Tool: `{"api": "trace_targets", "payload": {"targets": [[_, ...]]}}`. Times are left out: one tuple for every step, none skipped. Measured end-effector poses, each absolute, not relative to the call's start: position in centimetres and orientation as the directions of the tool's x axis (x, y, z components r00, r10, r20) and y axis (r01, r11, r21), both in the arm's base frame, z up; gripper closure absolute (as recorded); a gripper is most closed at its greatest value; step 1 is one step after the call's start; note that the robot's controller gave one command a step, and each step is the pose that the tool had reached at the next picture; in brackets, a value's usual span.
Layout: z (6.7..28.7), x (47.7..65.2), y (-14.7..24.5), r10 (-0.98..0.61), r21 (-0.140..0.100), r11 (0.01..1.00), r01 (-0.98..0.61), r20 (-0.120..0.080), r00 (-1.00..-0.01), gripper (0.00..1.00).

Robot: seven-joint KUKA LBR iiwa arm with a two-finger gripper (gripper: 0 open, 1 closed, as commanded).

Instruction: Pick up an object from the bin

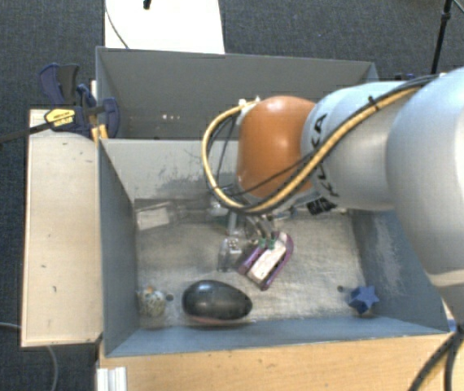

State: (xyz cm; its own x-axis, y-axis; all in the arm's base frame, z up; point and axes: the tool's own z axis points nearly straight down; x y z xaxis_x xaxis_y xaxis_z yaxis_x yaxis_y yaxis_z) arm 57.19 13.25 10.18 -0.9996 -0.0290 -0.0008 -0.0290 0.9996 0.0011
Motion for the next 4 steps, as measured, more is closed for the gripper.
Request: {"api": "trace_targets", "payload": {"targets": [[11.1, 54.4, 7.0, -0.174, -0.002, 0.985, -0.174, 0.000, -0.985, 0.00], [7.7, 54.5, 4.8, -0.389, 0.009, 0.921, -0.389, 0.004, -0.921, 0.00], [7.8, 53.9, -2.7, -0.113, 0.004, 0.994, -0.113, -0.006, -0.994, 0.00], [7.9, 53.8, -2.8, -0.111, 0.002, 0.994, -0.111, 0.004, -0.994, 1.00]]}}
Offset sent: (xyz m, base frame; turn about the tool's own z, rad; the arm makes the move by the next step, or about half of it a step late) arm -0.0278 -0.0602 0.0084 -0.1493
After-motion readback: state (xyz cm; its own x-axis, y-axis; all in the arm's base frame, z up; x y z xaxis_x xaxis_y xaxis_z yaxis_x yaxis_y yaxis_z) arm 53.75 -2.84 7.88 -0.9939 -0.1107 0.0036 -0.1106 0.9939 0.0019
